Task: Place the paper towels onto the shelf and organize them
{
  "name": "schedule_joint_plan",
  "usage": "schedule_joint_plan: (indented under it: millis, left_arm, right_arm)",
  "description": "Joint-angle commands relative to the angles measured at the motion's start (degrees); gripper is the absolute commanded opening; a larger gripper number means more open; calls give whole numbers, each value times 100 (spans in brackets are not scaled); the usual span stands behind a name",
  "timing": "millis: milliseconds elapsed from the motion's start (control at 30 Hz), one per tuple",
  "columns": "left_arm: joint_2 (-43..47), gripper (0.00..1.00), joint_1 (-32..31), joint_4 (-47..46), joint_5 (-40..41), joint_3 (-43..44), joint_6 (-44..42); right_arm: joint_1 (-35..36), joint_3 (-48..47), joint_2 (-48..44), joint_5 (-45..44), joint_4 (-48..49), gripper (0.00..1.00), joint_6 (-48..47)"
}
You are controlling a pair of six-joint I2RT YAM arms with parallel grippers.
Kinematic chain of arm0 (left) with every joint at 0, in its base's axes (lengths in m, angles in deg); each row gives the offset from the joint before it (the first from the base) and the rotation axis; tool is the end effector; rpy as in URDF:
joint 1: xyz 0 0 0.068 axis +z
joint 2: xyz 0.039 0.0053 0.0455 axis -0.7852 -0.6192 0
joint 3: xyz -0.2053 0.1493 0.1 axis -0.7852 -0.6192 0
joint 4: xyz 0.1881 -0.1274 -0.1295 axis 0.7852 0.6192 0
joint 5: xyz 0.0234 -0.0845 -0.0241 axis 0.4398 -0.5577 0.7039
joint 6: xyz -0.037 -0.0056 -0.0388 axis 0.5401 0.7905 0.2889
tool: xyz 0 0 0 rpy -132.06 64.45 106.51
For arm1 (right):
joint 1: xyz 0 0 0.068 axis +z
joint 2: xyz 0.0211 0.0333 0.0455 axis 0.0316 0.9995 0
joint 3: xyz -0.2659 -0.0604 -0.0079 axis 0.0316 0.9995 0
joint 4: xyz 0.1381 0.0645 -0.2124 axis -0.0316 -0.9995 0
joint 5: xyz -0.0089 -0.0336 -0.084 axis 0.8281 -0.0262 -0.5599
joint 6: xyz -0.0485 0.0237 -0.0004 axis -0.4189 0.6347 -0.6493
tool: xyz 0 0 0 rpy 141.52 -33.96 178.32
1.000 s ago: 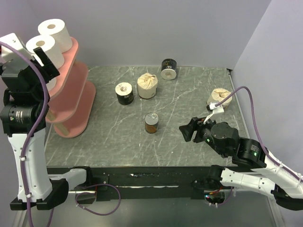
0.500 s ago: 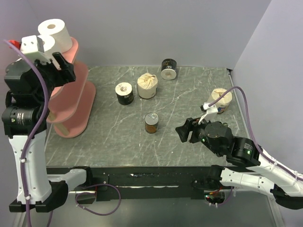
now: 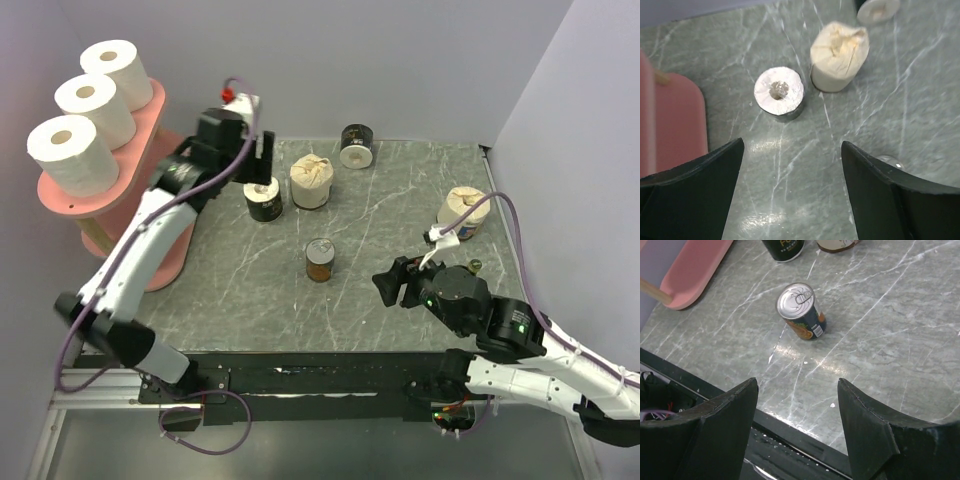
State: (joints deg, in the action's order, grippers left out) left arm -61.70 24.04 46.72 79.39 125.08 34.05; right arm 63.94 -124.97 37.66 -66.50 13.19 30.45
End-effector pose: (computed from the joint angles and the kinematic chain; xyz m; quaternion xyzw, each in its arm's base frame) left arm 0.2698 -0.1323 0.4596 0.0657 0.8535 -0.0731 0.5117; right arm 0.0715 0.0997 0.3522 -0.0946 0.8169 0.2433 0.5144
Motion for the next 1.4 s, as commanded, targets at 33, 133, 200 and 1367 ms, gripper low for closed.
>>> schedule_joint_plan:
  millis: [33, 133, 200, 1367]
  left_arm:
    - [-707, 84, -139, -776, 199, -91, -572]
    - [-1120, 84, -200, -979, 339, -180, -863]
    - [-1332, 83, -209, -1050, 410, -197, -1012]
    - [-3381, 73, 142, -1631, 120, -197, -1259]
  right_arm:
    - [45, 255, -351, -161, 343, 72, 10]
    - [45, 316, -421, -240, 334, 72, 63]
    - [45, 325, -457, -284, 351, 72, 37]
    - [45, -44, -808, -715, -176, 72, -113]
